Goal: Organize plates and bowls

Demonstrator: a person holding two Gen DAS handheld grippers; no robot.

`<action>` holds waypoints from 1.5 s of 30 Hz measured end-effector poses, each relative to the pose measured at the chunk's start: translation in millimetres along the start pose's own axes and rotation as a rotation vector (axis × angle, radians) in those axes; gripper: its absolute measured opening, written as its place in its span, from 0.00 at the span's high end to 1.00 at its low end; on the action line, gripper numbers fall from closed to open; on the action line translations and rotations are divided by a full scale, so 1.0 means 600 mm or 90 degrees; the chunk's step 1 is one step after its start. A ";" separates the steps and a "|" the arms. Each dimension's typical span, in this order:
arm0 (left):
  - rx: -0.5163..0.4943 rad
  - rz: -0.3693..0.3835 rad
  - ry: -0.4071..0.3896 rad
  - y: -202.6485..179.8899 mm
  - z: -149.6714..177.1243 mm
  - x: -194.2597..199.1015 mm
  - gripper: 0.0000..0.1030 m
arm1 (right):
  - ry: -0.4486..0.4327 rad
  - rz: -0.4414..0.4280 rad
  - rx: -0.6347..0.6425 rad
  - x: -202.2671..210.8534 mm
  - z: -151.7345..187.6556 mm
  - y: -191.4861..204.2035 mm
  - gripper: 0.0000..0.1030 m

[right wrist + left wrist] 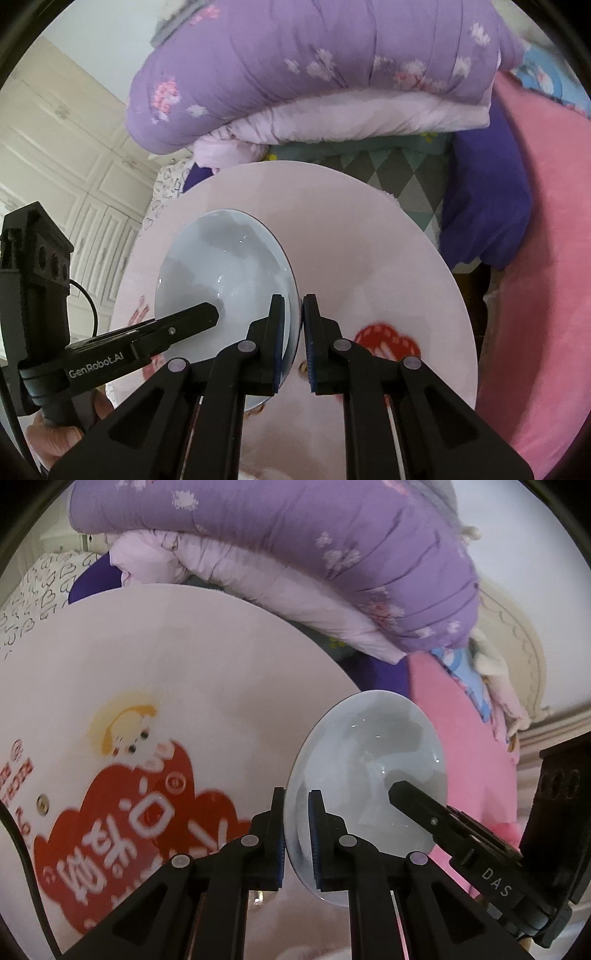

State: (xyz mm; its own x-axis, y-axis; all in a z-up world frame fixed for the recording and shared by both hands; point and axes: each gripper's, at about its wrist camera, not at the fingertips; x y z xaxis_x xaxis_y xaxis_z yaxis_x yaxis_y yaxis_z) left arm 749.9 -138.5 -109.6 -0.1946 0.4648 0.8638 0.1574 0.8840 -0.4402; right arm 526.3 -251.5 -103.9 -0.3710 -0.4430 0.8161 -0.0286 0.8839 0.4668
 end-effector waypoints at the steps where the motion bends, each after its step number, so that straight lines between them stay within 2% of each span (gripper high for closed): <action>1: -0.004 0.003 -0.004 -0.003 0.010 0.014 0.93 | -0.004 0.000 0.003 0.010 0.006 0.005 0.90; 9: -0.032 0.016 -0.036 -0.016 0.128 0.130 0.93 | -0.024 0.005 0.014 0.091 0.089 0.037 0.90; 15: -0.041 0.019 -0.039 -0.030 0.216 0.176 0.93 | -0.025 0.014 0.015 0.123 0.156 0.040 0.90; 26: -0.035 0.011 -0.033 -0.034 0.308 0.196 0.93 | -0.020 0.026 0.039 0.141 0.227 0.056 0.90; 34: -0.040 -0.011 -0.024 -0.027 0.342 0.191 0.93 | 0.006 0.033 0.044 0.123 0.269 0.054 0.90; 45: -0.048 -0.052 -0.013 -0.031 0.368 0.139 0.93 | 0.039 0.041 0.017 0.079 0.290 0.027 0.89</action>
Point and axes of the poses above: each gripper's, at about its wrist camera, not at the fingertips, and x roughly against the way its jaws point, y to its left, z to its underside, and after that the axes turned 1 degree about y, right-handed
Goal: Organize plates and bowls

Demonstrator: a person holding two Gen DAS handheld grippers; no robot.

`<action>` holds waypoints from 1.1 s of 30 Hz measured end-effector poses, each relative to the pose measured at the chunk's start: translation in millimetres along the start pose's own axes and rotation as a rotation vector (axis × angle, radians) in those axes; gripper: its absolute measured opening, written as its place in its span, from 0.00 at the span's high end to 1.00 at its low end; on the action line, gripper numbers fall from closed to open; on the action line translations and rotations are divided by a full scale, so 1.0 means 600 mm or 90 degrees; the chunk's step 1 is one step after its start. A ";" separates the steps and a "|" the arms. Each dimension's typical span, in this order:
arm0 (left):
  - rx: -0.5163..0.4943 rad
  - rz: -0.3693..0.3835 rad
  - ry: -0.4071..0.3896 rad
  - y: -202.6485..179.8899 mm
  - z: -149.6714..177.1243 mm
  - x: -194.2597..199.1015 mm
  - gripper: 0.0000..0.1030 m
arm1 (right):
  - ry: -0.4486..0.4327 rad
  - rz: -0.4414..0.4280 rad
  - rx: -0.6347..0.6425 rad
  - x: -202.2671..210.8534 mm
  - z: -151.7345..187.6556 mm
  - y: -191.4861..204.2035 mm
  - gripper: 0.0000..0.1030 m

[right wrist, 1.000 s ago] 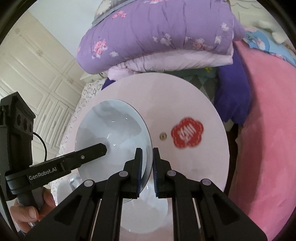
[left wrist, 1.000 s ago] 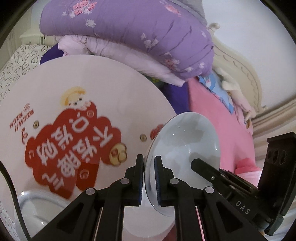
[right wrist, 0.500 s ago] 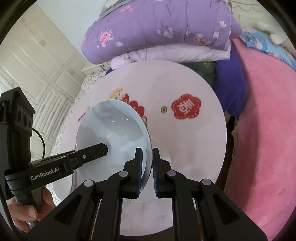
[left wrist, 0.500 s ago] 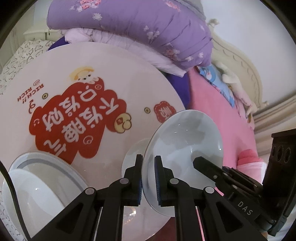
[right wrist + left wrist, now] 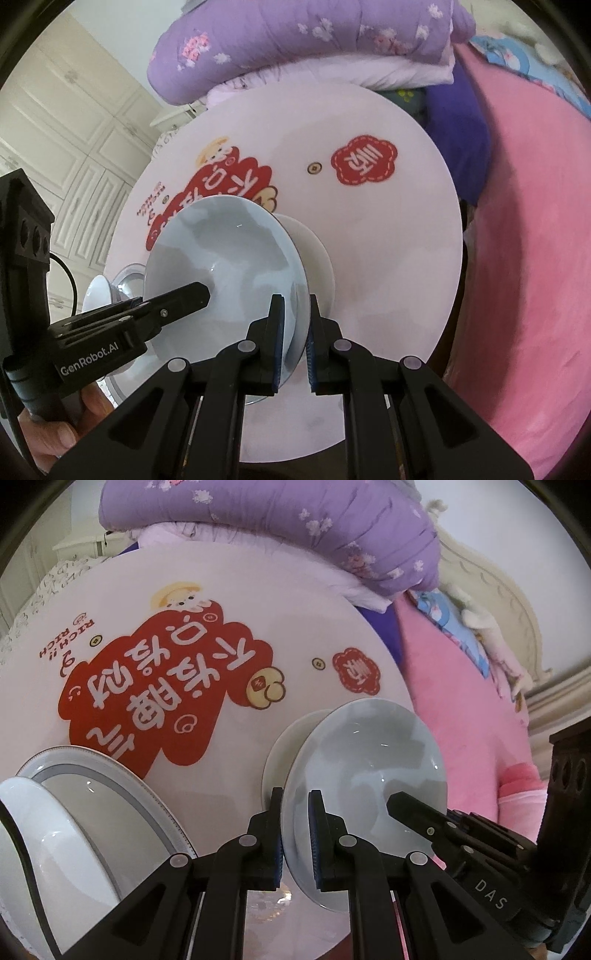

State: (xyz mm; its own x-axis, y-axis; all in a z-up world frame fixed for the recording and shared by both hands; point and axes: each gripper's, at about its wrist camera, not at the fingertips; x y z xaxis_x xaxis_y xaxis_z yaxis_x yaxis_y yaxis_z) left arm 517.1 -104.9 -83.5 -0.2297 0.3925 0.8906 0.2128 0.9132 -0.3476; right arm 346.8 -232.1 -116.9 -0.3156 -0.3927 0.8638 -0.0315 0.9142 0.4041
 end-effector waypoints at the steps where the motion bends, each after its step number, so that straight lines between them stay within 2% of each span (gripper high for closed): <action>1: -0.003 -0.002 -0.001 -0.002 0.000 -0.004 0.93 | 0.000 -0.003 -0.002 -0.001 0.000 -0.001 0.87; 14: -0.011 0.003 0.000 0.002 -0.005 -0.020 0.87 | -0.009 -0.006 -0.015 0.004 -0.012 -0.008 0.86; 20: -0.012 0.005 0.008 0.002 -0.008 -0.024 0.85 | -0.005 0.010 0.001 0.007 -0.010 0.002 0.82; 24: -0.014 0.014 0.018 -0.001 -0.012 -0.023 0.78 | 0.000 0.010 0.003 0.009 -0.010 0.002 0.80; 28: -0.015 0.024 0.026 -0.006 -0.019 -0.018 0.68 | 0.002 0.012 0.011 0.011 -0.013 0.006 0.71; 30: -0.011 0.024 0.030 -0.005 -0.025 -0.017 0.67 | 0.000 0.025 0.013 0.011 -0.017 0.010 0.66; 31: -0.008 0.023 0.028 -0.005 -0.028 -0.014 0.65 | -0.002 0.029 0.014 0.013 -0.020 0.010 0.60; 33: -0.009 0.023 0.024 -0.005 -0.034 -0.008 0.60 | 0.001 0.032 0.017 0.013 -0.024 0.009 0.60</action>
Point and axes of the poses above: each gripper's, at about its wrist camera, not at the fingertips, and x roughly against the way its jaws point, y to its left, z to its underside, and after that the axes turned 1 degree about y, right-handed
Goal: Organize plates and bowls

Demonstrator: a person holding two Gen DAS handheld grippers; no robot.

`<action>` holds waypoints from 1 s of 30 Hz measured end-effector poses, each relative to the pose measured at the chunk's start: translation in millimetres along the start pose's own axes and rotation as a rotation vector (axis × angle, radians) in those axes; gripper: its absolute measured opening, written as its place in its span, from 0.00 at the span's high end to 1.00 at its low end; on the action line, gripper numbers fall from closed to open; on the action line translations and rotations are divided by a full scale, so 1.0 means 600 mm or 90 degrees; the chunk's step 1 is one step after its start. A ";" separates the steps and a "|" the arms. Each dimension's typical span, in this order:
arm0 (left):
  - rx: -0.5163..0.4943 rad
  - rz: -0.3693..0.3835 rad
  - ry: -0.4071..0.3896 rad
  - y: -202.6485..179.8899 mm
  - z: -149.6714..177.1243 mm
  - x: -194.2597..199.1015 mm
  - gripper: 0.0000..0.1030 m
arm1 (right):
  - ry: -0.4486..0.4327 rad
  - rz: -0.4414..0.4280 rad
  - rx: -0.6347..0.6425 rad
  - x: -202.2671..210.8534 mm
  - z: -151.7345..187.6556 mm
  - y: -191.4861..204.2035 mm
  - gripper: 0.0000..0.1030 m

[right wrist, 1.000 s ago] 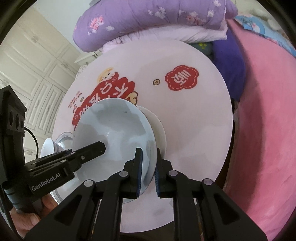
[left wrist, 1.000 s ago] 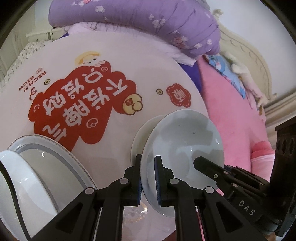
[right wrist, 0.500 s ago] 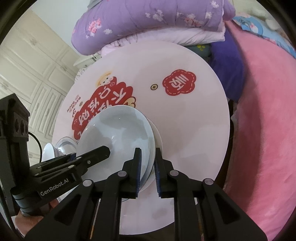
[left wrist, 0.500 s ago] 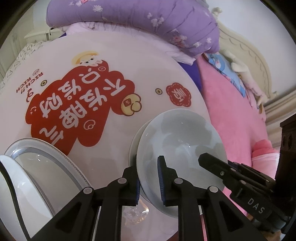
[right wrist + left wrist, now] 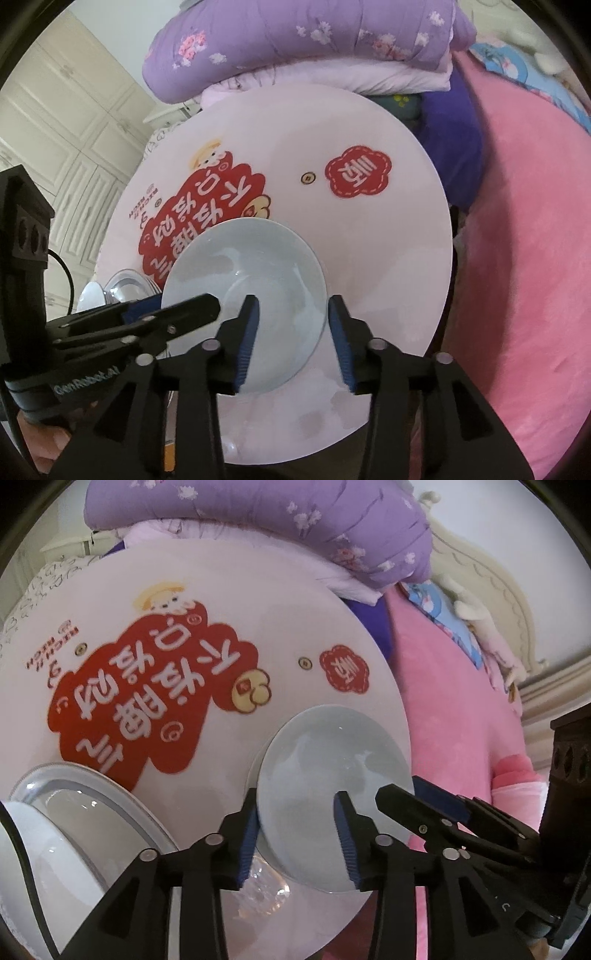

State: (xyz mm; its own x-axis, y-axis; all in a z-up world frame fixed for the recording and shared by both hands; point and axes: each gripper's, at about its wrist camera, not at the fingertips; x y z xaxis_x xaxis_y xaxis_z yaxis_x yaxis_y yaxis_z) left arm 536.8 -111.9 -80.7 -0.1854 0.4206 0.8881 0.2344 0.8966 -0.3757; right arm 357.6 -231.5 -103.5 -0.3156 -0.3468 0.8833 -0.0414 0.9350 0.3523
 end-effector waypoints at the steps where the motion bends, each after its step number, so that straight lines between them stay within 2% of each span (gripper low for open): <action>1: -0.001 0.006 0.003 0.000 -0.002 0.002 0.55 | 0.002 0.002 0.002 -0.001 -0.001 0.000 0.60; 2: -0.003 0.008 0.002 -0.001 -0.003 0.004 0.53 | 0.004 0.001 0.001 -0.002 -0.002 -0.002 0.60; 4: -0.005 -0.014 -0.010 -0.001 -0.005 0.009 0.40 | 0.003 -0.001 -0.002 -0.002 -0.003 -0.004 0.60; 6: -0.001 -0.014 -0.018 0.003 -0.007 0.014 0.35 | -0.001 -0.006 -0.008 -0.001 -0.002 -0.009 0.57; 8: 0.005 -0.014 -0.015 0.008 -0.007 0.015 0.34 | -0.008 -0.009 -0.015 0.001 -0.002 -0.013 0.45; 11: 0.017 -0.004 -0.014 0.017 -0.008 0.020 0.25 | -0.025 -0.014 -0.038 0.007 -0.005 -0.028 0.26; 15: 0.008 0.007 -0.042 0.022 -0.010 0.043 0.11 | -0.051 -0.021 -0.063 0.018 -0.006 -0.042 0.00; 24: -0.024 -0.009 -0.137 0.052 0.020 0.137 0.11 | -0.104 -0.061 -0.076 0.059 -0.019 -0.038 0.00; 30: -0.019 -0.025 -0.215 0.105 0.064 0.224 0.09 | -0.115 -0.085 -0.027 0.082 -0.022 0.017 0.00</action>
Point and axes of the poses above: each gripper's, at about its wrist camera, not at the fingertips, and x roughly against the way its jaws point, y to its left, z to its underside, and after that the axes turned 1 degree about y, right-handed
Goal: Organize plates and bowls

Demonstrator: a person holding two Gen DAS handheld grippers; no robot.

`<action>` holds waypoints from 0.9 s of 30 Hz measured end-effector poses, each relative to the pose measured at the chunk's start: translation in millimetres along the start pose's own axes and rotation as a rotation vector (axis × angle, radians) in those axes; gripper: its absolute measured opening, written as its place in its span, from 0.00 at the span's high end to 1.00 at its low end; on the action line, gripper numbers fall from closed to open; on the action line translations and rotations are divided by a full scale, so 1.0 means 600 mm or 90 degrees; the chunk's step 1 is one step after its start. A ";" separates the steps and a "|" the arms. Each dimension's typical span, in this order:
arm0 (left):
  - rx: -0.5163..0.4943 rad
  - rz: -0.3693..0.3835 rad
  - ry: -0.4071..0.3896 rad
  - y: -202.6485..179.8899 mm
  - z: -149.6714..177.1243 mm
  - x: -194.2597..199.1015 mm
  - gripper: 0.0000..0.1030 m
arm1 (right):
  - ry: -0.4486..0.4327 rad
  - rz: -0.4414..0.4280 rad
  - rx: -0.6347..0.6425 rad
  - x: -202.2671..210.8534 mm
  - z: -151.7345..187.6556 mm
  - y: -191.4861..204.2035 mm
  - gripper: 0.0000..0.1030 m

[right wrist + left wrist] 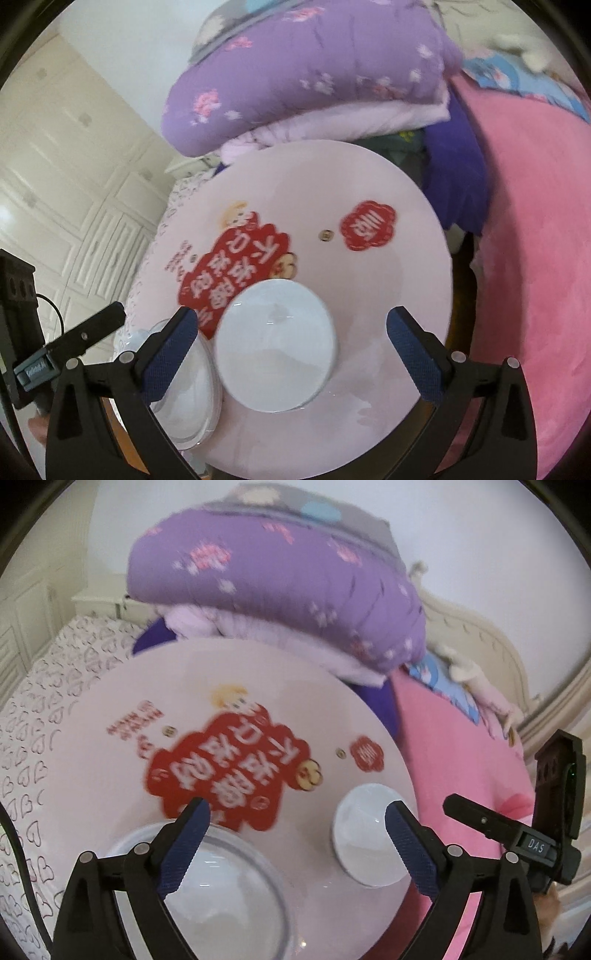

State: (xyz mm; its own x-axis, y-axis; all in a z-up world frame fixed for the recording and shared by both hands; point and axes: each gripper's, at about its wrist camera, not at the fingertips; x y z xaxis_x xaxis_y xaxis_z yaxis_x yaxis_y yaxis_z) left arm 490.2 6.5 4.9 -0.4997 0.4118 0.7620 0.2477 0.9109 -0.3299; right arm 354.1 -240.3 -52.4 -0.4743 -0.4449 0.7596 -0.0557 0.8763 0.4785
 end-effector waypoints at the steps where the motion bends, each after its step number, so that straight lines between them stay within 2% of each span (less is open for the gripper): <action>1: 0.001 -0.001 -0.007 0.009 0.005 0.012 0.08 | 0.002 -0.007 0.009 -0.001 0.000 0.011 0.00; 5: 0.003 -0.016 -0.038 0.051 0.035 0.071 0.08 | 0.010 -0.027 0.040 -0.006 0.005 0.053 0.00; 10: 0.025 -0.019 -0.051 0.103 0.076 0.129 0.08 | 0.032 -0.045 0.092 -0.021 0.013 0.107 0.00; 15: 0.062 -0.027 -0.051 0.150 0.116 0.172 0.08 | 0.054 -0.068 0.124 -0.039 0.024 0.148 0.00; 21: 0.103 -0.035 -0.033 0.186 0.154 0.189 0.10 | 0.096 -0.091 0.153 -0.076 0.047 0.187 0.00; 23: 0.112 -0.035 -0.015 0.192 0.165 0.181 0.17 | 0.110 -0.091 0.170 -0.090 0.060 0.199 0.00; 25: 0.116 -0.029 0.012 0.193 0.170 0.166 0.32 | 0.127 -0.095 0.181 -0.105 0.071 0.208 0.00; 26: 0.117 -0.025 0.028 0.193 0.173 0.157 0.36 | 0.136 -0.098 0.184 -0.113 0.076 0.211 0.01; 27: 0.118 -0.022 0.041 0.192 0.171 0.147 0.46 | 0.145 -0.098 0.188 -0.120 0.081 0.215 0.05</action>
State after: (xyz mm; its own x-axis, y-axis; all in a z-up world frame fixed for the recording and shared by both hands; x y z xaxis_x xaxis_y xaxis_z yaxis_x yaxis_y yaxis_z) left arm 389.4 150.1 -23.0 -0.4491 0.3833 0.8071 0.0712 0.9158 -0.3954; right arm 338.4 -85.9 -66.9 -0.2363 -0.5762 0.7824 -0.3776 0.7964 0.4724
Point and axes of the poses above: each gripper's, at about its wrist camera, not at the fingertips, and x roughly against the way its jaws point, y to its left, z to its underside, and after that the axes turned 1 degree about y, right-handed
